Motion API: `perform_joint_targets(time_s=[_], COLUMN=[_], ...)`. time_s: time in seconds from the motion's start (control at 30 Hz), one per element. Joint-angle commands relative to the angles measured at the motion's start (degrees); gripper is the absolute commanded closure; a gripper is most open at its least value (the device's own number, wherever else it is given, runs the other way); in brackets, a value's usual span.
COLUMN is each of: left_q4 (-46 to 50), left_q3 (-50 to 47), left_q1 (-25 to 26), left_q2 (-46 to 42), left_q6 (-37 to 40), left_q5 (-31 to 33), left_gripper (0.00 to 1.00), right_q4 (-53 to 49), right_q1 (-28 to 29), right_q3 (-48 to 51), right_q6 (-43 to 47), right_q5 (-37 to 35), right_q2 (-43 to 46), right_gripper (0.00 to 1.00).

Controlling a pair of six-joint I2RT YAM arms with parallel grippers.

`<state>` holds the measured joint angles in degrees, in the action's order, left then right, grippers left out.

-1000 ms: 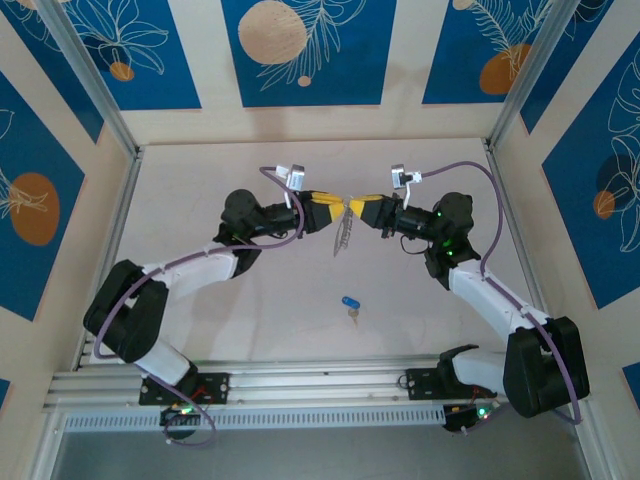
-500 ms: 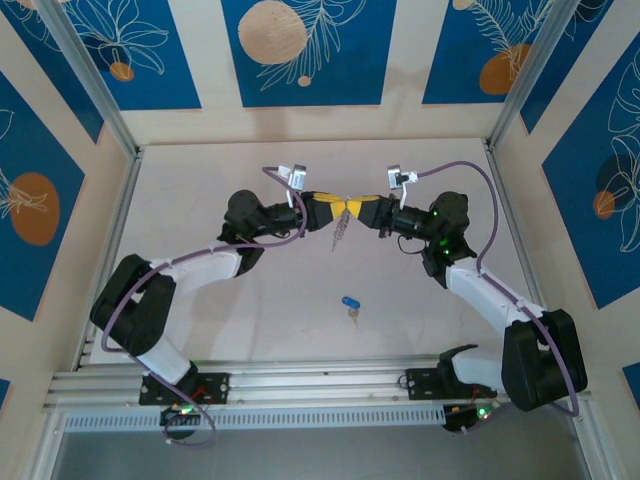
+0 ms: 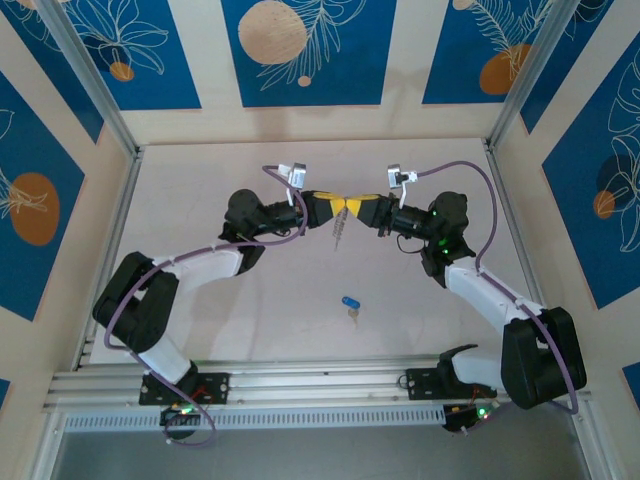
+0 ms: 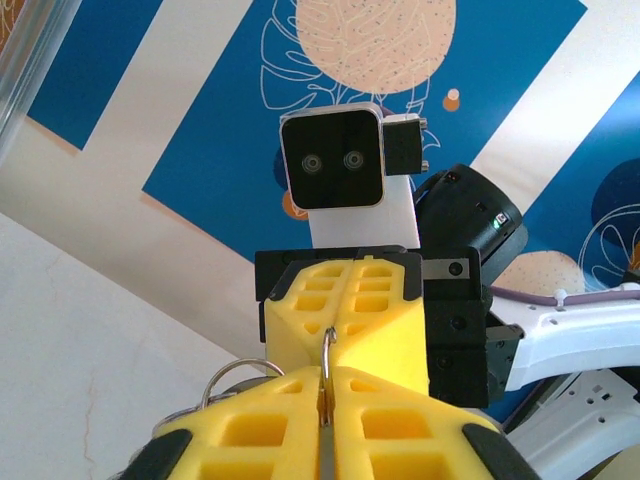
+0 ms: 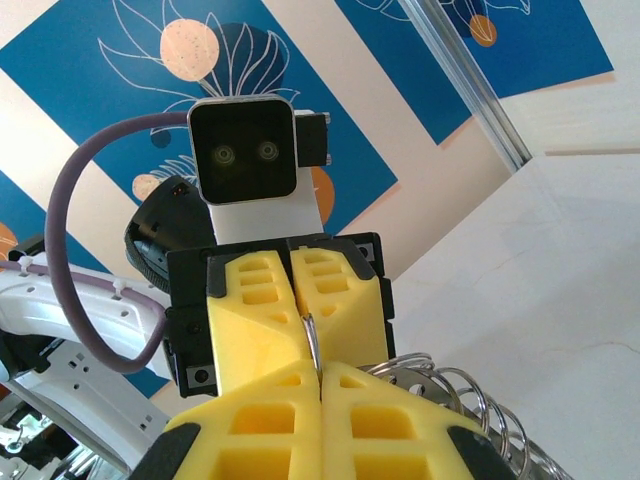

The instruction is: Put the keys on the keyring

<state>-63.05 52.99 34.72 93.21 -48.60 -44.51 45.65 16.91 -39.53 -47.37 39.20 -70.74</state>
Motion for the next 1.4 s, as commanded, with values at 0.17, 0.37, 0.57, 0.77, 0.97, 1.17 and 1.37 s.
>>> perform_joint_targets(time_s=[0.17,0.37,0.57,0.77,0.97,1.17,1.37], left_q4=[-4.8,-5.2,-4.8,3.2,9.2,9.6,9.3], left_q3=[1.2,-3.1,-7.9,-11.3,-13.7,-15.5,-16.8], left_q1=[0.0,-1.6,-3.6,-4.4,-4.8,-4.9,-5.2], left_q2=[0.8,-2.0,-5.9,-12.1,-17.0,-18.9,-20.0], left_q6=[-0.3,1.4,2.7,8.1,11.3,11.4,11.2], left_q5=[-0.3,3.7,5.1,6.5,7.6,8.3,8.6], left_gripper=[1.0,1.0,1.0,1.0,1.0,1.0,1.0], right_q4=[-2.7,-17.6,-40.2,-56.9,-65.7,-71.7,-74.6], right_q1=[0.4,-2.9,-3.5,1.6,13.4,24.7,32.0], right_q3=[-1.8,0.4,3.4,8.4,10.9,7.0,0.8], right_q6=[0.2,1.8,3.9,4.0,-2.3,-7.2,-8.7], right_q5=[-0.7,-5.1,-13.2,-26.2,-41.7,-53.4,-60.2], right_q2=[0.0,8.4,14.9,15.7,11.7,3.4,-6.5], right_gripper=[0.89,0.51,0.48,0.48,0.5,0.5,0.51])
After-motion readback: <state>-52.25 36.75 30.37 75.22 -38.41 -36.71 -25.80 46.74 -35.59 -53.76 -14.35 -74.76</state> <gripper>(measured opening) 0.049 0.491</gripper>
